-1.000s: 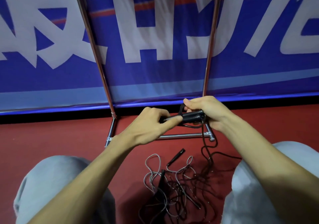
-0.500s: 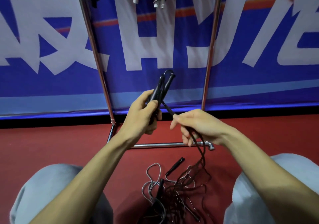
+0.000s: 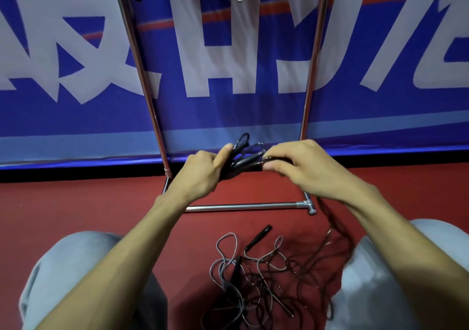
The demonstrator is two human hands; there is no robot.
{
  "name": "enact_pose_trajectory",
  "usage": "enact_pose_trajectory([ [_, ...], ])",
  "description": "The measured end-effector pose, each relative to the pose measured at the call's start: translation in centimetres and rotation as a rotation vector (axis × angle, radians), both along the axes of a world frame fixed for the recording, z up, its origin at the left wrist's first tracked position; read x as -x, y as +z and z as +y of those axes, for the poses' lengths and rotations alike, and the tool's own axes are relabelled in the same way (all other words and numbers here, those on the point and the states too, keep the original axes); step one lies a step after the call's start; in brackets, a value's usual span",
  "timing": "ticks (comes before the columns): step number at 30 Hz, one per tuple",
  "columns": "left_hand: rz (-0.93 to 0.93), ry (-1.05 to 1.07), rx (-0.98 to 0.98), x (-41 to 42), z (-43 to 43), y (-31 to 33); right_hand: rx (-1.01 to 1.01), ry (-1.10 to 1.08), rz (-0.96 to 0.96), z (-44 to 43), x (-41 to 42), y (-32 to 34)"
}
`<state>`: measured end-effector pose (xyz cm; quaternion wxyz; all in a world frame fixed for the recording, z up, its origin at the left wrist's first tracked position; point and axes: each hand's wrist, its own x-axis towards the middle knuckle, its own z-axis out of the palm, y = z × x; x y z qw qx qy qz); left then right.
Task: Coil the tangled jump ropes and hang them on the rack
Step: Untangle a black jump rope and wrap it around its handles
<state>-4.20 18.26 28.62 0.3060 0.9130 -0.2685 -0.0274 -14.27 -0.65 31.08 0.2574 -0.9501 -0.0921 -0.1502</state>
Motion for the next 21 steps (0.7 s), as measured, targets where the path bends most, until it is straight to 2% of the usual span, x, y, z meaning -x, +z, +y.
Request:
enact_pose_trajectory([
  [3, 0.054, -0.082, -0.051, 0.9, -0.9, -0.6, -0.028, -0.128, -0.131, -0.3, -0.8, -0.8],
  [7, 0.3, -0.24, 0.052, 2.2, -1.3, -0.6, -0.111, -0.252, -0.043, -0.2, -1.4, -1.8],
  [10, 0.249, -0.335, 0.05, 2.4, -1.1, -1.1, -0.22, -0.234, 0.109, 0.4, -1.5, -2.7],
  [13, 0.17, -0.291, 0.11, 2.6, -1.3, -1.4, -0.268, -0.258, 0.158, 1.0, -1.6, -3.0],
  [16, 0.269, -0.294, 0.156, 2.9, -1.5, -1.1, -0.348, -0.315, 0.147, 0.9, -1.7, -2.6],
  [18, 0.347, -0.331, 0.11, 2.9, -1.4, -0.9, -0.368, -0.346, 0.136, 0.6, -1.7, -2.6],
  [21, 0.37, -0.439, 0.068, 3.0, -1.3, -1.1, -0.378, -0.35, 0.142, 0.5, -1.6, -2.6],
])
